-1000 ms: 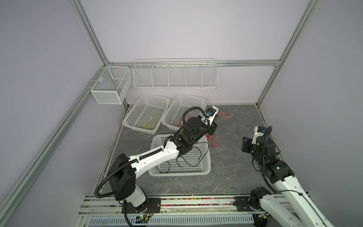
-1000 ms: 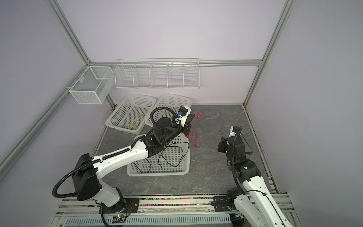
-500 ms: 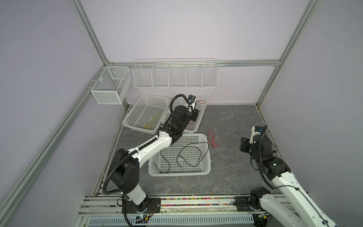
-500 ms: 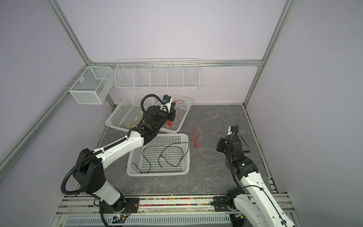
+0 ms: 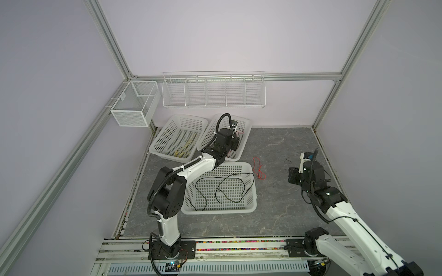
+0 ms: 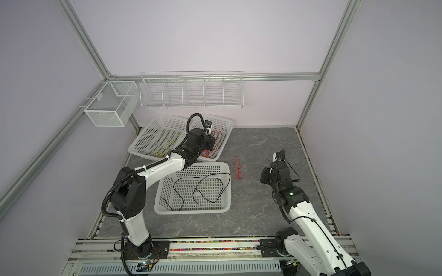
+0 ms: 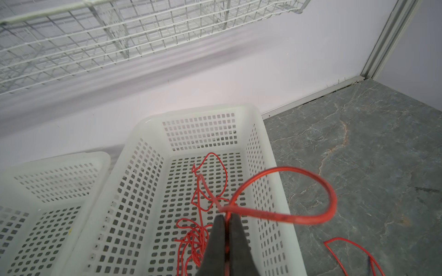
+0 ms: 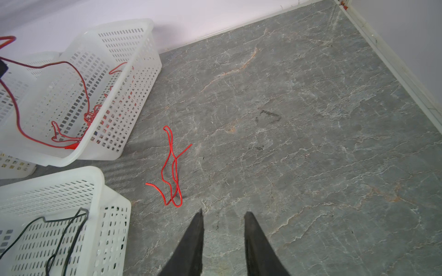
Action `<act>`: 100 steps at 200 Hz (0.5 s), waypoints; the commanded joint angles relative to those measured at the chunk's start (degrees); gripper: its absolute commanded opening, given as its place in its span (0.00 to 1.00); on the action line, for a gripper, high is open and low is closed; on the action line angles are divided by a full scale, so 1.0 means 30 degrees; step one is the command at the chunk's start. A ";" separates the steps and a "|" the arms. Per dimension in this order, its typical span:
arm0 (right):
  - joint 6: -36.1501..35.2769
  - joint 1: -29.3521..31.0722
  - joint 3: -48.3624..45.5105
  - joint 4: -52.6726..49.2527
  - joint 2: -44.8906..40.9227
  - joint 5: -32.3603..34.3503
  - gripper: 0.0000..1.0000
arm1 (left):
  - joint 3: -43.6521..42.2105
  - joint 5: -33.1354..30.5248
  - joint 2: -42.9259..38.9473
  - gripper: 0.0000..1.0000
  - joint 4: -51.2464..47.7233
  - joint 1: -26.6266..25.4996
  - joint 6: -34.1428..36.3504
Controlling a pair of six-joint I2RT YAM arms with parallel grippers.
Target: Untangle the cables
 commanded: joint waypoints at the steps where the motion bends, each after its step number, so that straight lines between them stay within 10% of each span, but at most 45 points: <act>1: 0.0318 -0.0045 -0.0040 0.1054 0.0313 -0.0951 0.32 | 0.1269 -0.0748 0.0503 0.00 -0.1713 0.0135 -0.0690; 30: 0.0633 0.0081 -0.0161 0.1876 0.1053 -0.1769 0.28 | 0.1508 -0.0906 0.0683 0.00 -0.2307 0.0165 -0.0897; 100: 0.0678 0.0733 0.0366 0.2480 0.3375 -0.2485 0.27 | 0.1595 -0.0747 0.0466 0.47 -0.3182 0.0223 -0.0762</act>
